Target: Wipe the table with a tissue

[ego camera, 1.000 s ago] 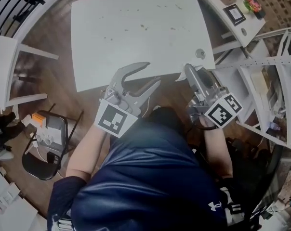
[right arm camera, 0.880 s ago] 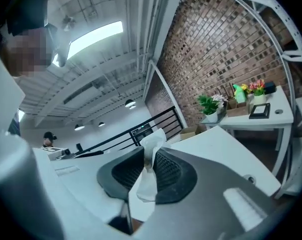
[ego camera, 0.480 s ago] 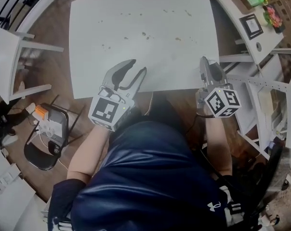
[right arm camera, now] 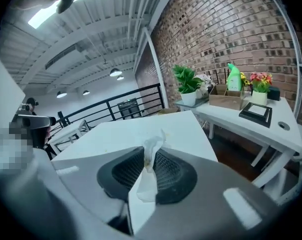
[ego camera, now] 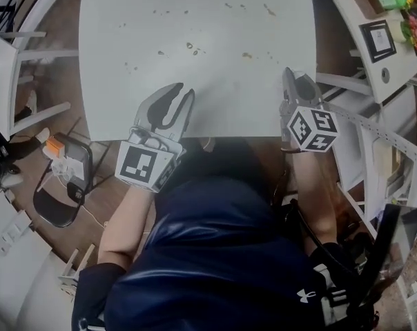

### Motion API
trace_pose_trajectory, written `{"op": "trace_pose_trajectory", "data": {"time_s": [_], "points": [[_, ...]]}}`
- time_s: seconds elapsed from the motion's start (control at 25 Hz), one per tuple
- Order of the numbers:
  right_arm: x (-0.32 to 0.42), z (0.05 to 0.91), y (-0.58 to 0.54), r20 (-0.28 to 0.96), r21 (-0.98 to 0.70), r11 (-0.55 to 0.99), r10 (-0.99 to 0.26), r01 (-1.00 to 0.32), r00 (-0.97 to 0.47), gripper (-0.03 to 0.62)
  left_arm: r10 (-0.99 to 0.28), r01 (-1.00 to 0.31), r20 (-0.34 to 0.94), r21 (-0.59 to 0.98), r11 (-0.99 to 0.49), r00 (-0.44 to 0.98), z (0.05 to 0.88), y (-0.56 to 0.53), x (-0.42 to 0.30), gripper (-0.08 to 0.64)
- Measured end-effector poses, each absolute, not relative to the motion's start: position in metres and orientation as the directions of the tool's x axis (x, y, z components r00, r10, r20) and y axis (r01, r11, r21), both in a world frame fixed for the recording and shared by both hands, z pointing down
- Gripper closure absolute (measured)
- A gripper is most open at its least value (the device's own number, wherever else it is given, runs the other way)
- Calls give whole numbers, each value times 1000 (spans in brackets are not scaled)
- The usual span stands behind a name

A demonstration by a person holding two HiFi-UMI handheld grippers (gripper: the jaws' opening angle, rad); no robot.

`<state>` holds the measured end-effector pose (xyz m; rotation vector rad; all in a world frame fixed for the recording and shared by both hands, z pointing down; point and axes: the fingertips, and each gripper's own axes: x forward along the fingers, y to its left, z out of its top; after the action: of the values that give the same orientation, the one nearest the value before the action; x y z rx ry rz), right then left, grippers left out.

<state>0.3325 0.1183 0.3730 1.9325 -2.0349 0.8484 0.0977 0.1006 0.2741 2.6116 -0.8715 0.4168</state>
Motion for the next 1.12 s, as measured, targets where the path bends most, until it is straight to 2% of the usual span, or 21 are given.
{"op": "trace_pose_trajectory", "data": {"time_s": [0.52, 0.72, 1.12], "points": [[334, 453, 103, 708, -120, 66, -694, -991, -132, 535, -485, -612, 388, 354, -707, 784, 321, 74, 95, 477], [339, 469, 96, 760, -62, 35, -646, -998, -69, 535, -486, -612, 382, 367, -701, 786, 322, 60, 89, 477], [337, 475, 80, 790, -57, 1, -612, -998, -46, 537, -475, -608, 388, 394, -689, 790, 329, 39, 81, 477]]}}
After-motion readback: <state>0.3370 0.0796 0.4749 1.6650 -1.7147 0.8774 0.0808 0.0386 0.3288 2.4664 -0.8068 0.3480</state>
